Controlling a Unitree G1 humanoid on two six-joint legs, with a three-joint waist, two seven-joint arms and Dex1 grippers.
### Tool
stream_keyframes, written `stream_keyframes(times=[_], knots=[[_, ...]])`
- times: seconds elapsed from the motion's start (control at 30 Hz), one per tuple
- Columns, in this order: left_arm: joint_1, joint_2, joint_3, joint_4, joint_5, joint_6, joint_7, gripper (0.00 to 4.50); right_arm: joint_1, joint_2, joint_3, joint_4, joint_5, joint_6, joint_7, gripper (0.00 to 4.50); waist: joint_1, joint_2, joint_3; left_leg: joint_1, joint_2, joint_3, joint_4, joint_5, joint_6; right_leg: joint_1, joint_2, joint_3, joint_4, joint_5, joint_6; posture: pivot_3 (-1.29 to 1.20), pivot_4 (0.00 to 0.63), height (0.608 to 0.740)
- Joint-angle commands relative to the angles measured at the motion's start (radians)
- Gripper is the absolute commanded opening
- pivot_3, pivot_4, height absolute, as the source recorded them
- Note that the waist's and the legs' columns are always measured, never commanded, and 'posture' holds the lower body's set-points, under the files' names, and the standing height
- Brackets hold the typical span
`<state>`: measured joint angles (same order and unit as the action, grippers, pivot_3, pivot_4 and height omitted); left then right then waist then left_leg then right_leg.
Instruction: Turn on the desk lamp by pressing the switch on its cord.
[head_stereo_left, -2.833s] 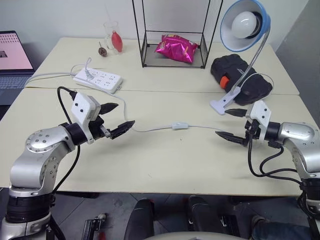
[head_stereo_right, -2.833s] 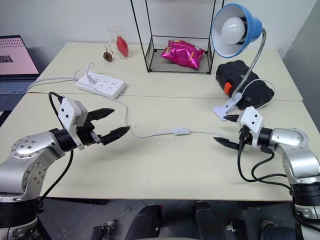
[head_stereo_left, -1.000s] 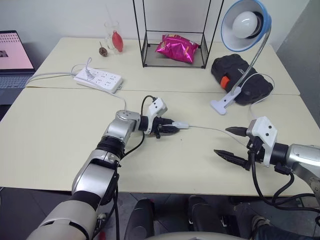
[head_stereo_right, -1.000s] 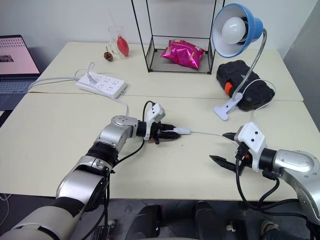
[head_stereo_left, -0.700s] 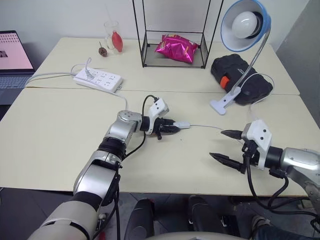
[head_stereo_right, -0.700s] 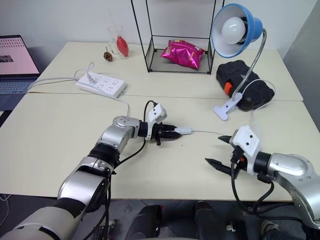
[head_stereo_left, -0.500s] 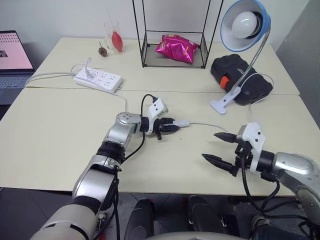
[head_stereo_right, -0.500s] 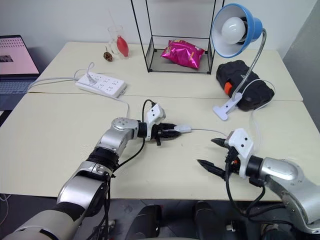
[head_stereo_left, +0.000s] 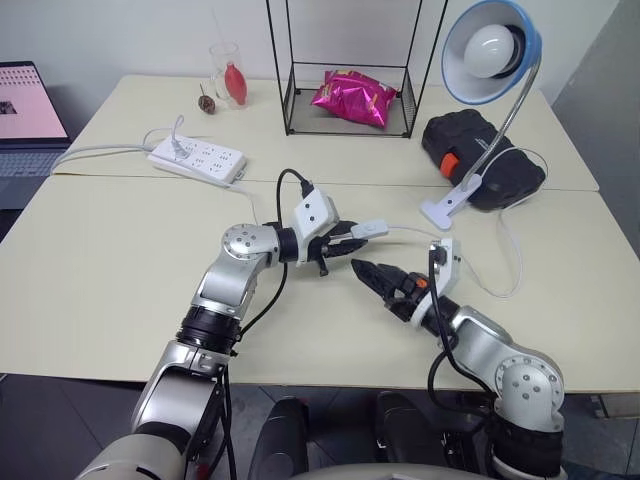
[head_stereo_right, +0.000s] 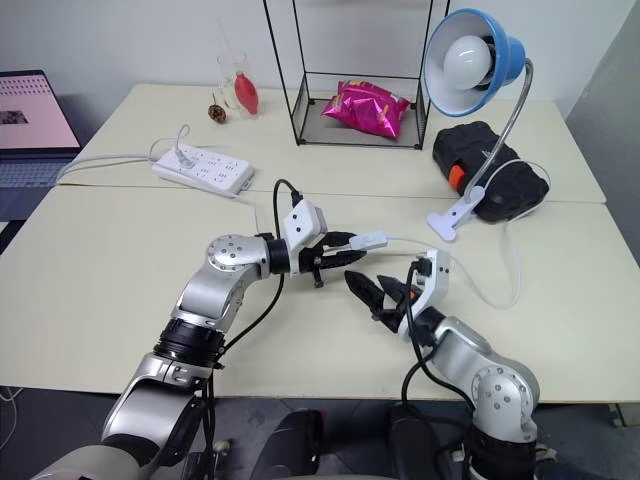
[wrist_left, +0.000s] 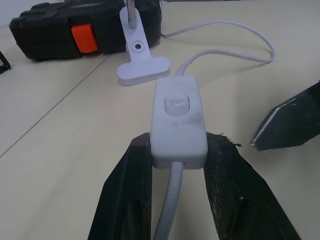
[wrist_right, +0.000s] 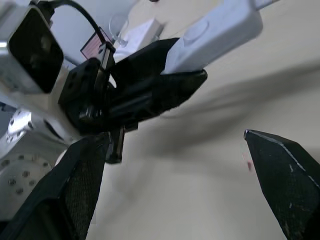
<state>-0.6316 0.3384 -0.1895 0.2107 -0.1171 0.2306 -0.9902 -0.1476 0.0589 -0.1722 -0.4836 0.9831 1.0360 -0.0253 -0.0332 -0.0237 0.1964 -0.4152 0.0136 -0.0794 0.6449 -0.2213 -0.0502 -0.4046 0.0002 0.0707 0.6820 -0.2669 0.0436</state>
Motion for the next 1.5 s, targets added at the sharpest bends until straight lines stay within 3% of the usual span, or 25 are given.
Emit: stream_keyframes(times=[0.03,0.47,1.1,1.23,1.5], knots=[[0.000,0.010,0.010,-0.079,-0.024,0.056,0.018,1.09,-0.066,0.072,-0.056,0.052,0.105,-0.041,-0.100,4.50,-0.001,0.000,0.000,0.000,0.000,0.000,0.000,0.000,0.000,0.000,0.000,0.000,0.000,0.000,0.000,0.00,0.150,0.740],[-0.016,0.017,0.007,-0.178,-0.046,0.274,0.064,1.09,-0.167,0.121,-0.046,0.195,0.223,-0.159,-0.213,4.50,-0.008,0.000,0.000,0.000,0.000,0.000,0.000,0.000,0.000,0.000,0.001,0.000,0.000,0.000,0.000,0.00,0.150,0.740],[-0.033,0.019,0.003,-0.197,-0.060,0.347,0.105,1.09,-0.160,0.114,-0.009,0.241,0.283,-0.202,-0.283,4.50,-0.012,0.001,0.000,0.000,0.000,0.000,-0.001,0.000,0.000,-0.001,0.001,0.000,0.000,0.000,0.000,0.00,0.150,0.740],[-0.030,0.015,0.006,-0.204,-0.065,0.345,0.109,1.09,-0.154,0.120,-0.009,0.250,0.293,-0.211,-0.291,3.79,-0.012,0.001,0.000,0.000,0.000,0.000,-0.001,0.000,0.000,-0.001,0.001,0.000,0.000,0.000,0.000,0.00,0.150,0.740],[-0.025,0.014,0.008,-0.215,-0.069,0.347,0.112,1.09,-0.148,0.117,0.004,0.267,0.290,-0.215,-0.288,1.70,-0.012,0.001,0.000,0.000,0.000,0.000,-0.001,0.000,0.000,-0.001,0.001,0.000,-0.001,-0.001,0.001,0.00,0.150,0.740]])
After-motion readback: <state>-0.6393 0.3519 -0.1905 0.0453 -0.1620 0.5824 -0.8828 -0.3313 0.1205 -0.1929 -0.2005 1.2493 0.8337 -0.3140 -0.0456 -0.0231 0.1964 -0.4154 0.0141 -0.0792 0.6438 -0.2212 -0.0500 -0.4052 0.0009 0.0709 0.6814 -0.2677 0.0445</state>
